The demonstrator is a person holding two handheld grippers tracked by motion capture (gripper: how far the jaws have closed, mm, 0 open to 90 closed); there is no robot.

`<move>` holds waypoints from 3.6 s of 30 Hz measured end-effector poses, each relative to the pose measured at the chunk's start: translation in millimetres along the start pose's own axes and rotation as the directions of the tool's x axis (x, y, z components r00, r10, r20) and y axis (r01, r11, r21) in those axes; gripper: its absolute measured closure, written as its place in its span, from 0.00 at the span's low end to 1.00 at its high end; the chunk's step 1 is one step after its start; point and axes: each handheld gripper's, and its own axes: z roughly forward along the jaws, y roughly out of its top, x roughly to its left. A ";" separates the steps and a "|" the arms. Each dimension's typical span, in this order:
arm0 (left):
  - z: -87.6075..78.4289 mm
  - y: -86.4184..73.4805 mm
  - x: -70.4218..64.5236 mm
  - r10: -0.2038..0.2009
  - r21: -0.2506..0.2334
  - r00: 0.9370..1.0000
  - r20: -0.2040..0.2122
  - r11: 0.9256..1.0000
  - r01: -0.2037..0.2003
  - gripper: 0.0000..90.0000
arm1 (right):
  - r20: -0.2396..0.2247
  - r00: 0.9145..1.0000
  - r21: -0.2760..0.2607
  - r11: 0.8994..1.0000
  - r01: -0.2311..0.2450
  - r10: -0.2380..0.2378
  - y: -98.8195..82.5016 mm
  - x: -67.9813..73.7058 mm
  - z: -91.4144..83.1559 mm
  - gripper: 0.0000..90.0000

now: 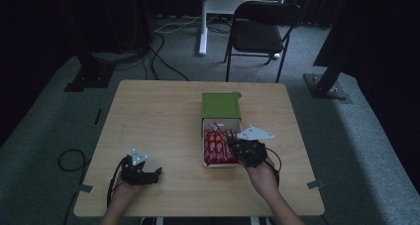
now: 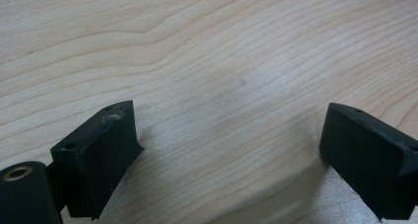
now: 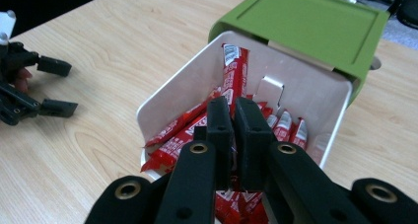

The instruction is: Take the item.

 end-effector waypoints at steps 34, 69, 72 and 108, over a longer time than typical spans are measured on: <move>0.0 0.0 0.0 0.000 0.000 1.000 0.000 1.000 0.000 0.10 | 0.127 0.988 -0.104 0.992 -0.077 0.090 9.9 -55.3 -41.8 0.95; 0.1 -0.1 -0.1 -0.001 -0.001 1.000 0.000 1.000 0.001 0.10 | 0.425 0.879 -0.035 0.975 -0.222 0.215 -76.7 -142.9 -39.4 0.95; 0.1 -0.1 0.0 0.000 -0.001 1.000 0.000 1.000 0.000 0.10 | 0.449 0.864 -0.029 0.970 -0.240 0.227 -87.7 -149.6 -37.2 0.95; 0.1 -0.1 0.0 0.000 -0.001 1.000 -0.001 1.000 0.000 0.10 | 0.466 0.853 0.117 0.938 -0.325 0.237 -163.9 -153.5 -10.2 0.95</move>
